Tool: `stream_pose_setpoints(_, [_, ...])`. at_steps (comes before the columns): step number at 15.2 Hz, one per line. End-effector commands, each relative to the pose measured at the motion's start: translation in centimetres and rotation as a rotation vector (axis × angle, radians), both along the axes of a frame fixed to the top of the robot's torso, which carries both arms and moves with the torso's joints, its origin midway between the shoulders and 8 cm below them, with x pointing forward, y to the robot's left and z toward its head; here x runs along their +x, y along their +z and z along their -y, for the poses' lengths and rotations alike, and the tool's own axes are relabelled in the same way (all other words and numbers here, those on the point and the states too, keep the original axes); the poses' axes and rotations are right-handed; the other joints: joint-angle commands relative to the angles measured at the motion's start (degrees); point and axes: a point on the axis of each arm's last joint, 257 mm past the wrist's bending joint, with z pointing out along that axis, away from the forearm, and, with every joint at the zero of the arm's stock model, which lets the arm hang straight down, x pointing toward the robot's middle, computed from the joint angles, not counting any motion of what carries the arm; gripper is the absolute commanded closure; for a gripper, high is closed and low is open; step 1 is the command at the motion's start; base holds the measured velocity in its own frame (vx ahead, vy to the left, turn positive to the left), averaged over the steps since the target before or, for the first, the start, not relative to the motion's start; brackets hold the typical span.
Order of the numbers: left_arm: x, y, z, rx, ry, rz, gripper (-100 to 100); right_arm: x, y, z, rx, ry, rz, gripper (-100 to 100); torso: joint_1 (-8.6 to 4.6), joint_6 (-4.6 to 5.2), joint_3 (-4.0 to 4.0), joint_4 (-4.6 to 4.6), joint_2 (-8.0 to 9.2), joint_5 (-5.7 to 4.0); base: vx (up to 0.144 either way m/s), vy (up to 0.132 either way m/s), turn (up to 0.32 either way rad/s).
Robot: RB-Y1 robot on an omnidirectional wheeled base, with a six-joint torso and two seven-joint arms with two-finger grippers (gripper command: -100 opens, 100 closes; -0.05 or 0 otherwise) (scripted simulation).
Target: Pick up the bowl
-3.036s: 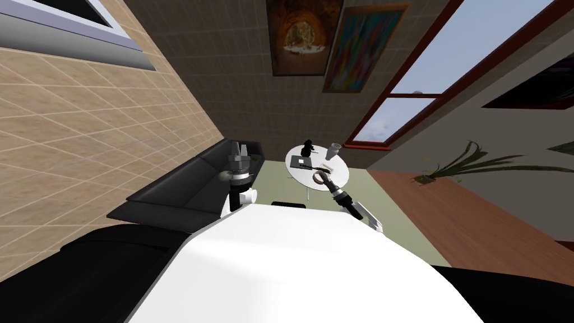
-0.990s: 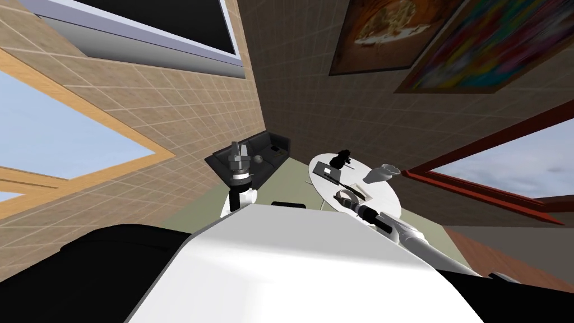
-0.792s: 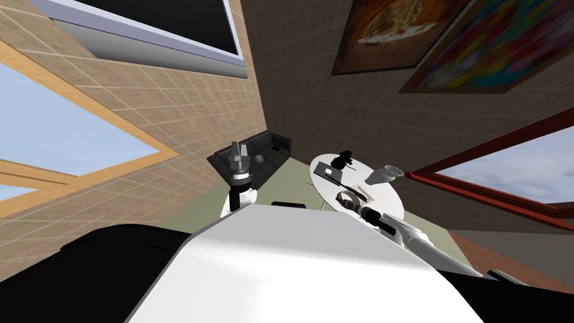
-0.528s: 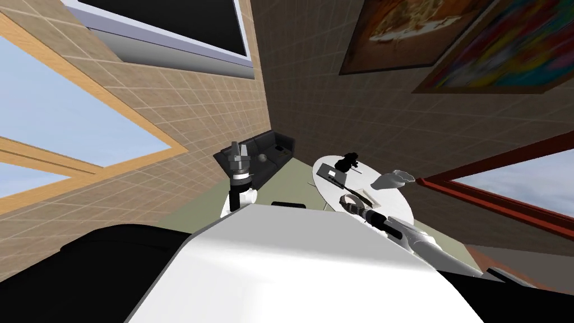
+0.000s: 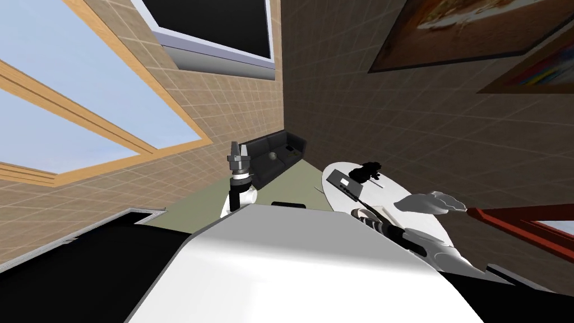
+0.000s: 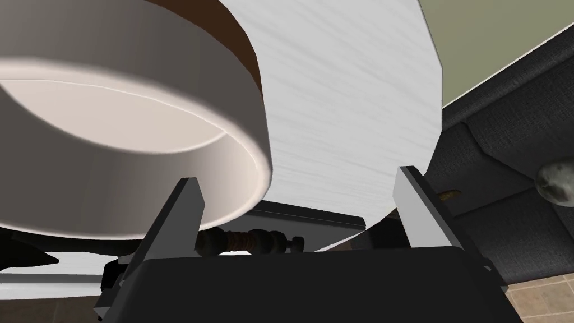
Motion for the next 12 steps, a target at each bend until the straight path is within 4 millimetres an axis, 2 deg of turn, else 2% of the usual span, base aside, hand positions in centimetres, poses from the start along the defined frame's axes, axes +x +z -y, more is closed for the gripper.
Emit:
stream_pose_setpoints(1, [0.0, 0.0, 0.0, 0.000, 0.000, 0.000, 0, -2.3, -0.4, 1.3, -0.027, 0.001, -0.059, -100, 0.00, 0.00, 0.00, 0.00, 0.00, 0.00, 0.017, 0.017, 0.211])
stream_pose_setpoints(2, [0.0, 0.0, 0.0, 0.000, 0.000, 0.000, 0, -2.5, -0.4, 1.6, -0.032, -0.003, -0.062, -100, 0.00, -0.02, 0.00, 0.00, 0.00, -0.01, 0.017, 0.014, 0.165])
stream_pose_setpoints(4, [0.0, 0.0, 0.0, 0.000, 0.000, 0.000, 0, -5.9, -0.9, 3.0, -0.064, -0.002, -0.139, -100, 0.00, -0.02, -0.01, 0.00, -0.01, -0.02, 0.021, 0.020, 0.266])
stream_pose_setpoints(5, [0.0, 0.0, 0.0, 0.000, 0.000, 0.000, 0, -6.0, -0.8, 3.1, -0.066, -0.004, -0.140, -100, 0.01, -0.07, -0.02, 0.00, -0.04, -0.01, 0.025, 0.014, 0.240])
stream_pose_setpoints(7, [0.0, 0.0, 0.0, 0.000, 0.000, 0.000, 0, -5.9, -0.9, 3.0, -0.064, -0.002, -0.139, -100, -0.02, 0.04, 0.00, 0.00, 0.00, -0.01, 0.015, 0.002, -0.001])
stream_pose_setpoints(8, [0.0, 0.0, 0.0, 0.000, 0.000, 0.000, 0, -8.7, -1.2, 3.8, -0.084, 0.000, -0.202, -100, -0.03, 0.05, 0.02, 0.00, 0.03, -0.01, 0.015, 0.013, 0.209])
stream_pose_setpoints(9, [0.0, 0.0, 0.0, 0.000, 0.000, 0.000, 0, -8.3, -1.4, 3.1, -0.072, 0.009, -0.195, -100, -0.01, -0.01, 0.02, 0.01, 0.04, 0.00, 0.022, 0.010, 0.240])
stream_pose_setpoints(10, [0.0, 0.0, 0.0, 0.000, 0.000, 0.000, 0, -8.4, -1.4, 3.3, -0.076, 0.006, -0.197, -100, -0.01, -0.02, 0.01, 0.01, 0.01, -0.02, 0.018, 0.005, 0.094])
stream_pose_setpoints(11, [0.0, 0.0, 0.0, 0.000, 0.000, 0.000, 0, -8.7, -1.2, 3.8, -0.084, 0.000, -0.202, -100, -0.02, 0.01, 0.00, 0.00, 0.01, -0.02, 0.011, 0.003, 0.003])
stream_pose_setpoints(12, [0.0, 0.0, 0.0, 0.000, 0.000, 0.000, 0, -9.8, -1.4, 4.0, -0.090, 0.001, -0.226, -100, -0.03, 0.04, 0.02, 0.01, 0.03, -0.02, 0.010, 0.006, 0.061])
